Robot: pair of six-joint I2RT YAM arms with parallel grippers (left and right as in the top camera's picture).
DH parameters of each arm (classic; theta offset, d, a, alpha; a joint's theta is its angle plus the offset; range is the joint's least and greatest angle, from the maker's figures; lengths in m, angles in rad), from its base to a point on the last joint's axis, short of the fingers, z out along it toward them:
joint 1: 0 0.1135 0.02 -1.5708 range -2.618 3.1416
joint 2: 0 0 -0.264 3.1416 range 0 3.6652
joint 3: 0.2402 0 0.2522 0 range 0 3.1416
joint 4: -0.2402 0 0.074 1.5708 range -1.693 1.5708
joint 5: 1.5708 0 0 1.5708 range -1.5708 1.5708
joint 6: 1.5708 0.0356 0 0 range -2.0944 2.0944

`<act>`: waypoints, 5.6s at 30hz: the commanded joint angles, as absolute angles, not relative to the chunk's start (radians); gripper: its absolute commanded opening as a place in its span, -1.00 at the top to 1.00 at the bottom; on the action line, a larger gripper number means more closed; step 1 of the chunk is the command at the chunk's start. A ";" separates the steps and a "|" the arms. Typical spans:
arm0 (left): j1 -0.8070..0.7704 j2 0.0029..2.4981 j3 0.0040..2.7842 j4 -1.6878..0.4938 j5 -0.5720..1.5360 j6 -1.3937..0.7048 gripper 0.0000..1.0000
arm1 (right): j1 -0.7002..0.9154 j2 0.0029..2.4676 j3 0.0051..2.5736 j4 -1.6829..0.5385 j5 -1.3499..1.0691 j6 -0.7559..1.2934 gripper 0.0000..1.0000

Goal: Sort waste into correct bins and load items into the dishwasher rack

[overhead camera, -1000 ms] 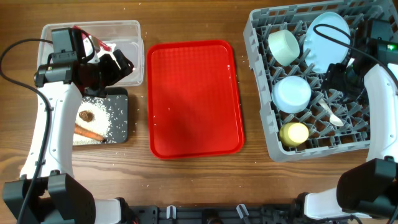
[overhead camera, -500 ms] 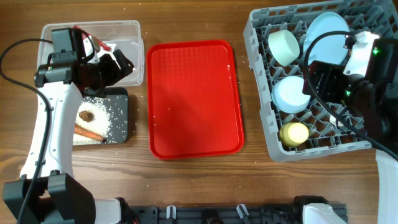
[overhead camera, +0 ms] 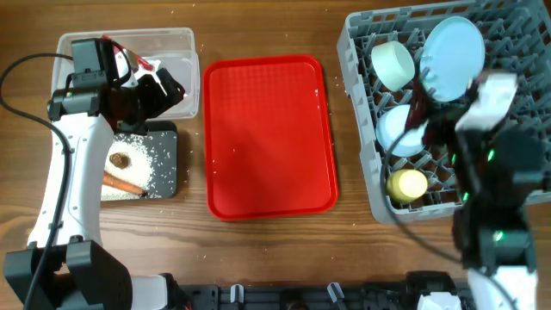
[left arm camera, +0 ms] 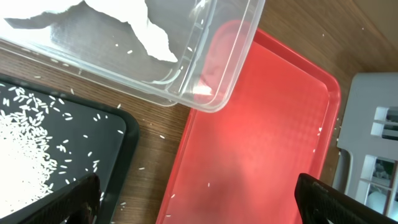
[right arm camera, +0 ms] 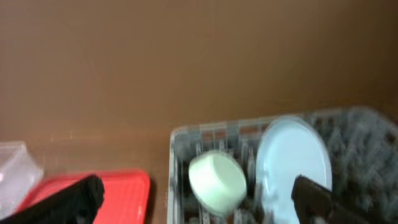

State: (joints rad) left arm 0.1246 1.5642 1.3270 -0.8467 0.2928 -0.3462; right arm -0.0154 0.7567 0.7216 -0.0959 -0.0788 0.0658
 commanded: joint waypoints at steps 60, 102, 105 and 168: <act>-0.001 0.434 0.145 0.142 0.144 -0.166 -1.00 | 0.082 0.005 0.005 0.002 -0.076 0.067 -0.99; 0.015 0.006 0.006 -0.073 0.059 -0.195 -1.00 | 0.082 0.005 0.005 0.002 -0.076 0.067 -0.99; 0.015 0.006 0.006 -0.073 0.059 -0.195 -1.00 | 0.082 0.005 0.005 0.003 -0.076 0.067 -0.99; 0.015 0.006 0.006 -0.073 0.059 -0.195 -1.00 | 0.082 0.005 0.005 0.002 -0.076 0.067 -1.00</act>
State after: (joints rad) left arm 0.0086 0.0147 0.0105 -0.0673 0.0719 -0.1894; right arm 0.0780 0.0135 0.0067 -0.0006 -0.0780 0.0624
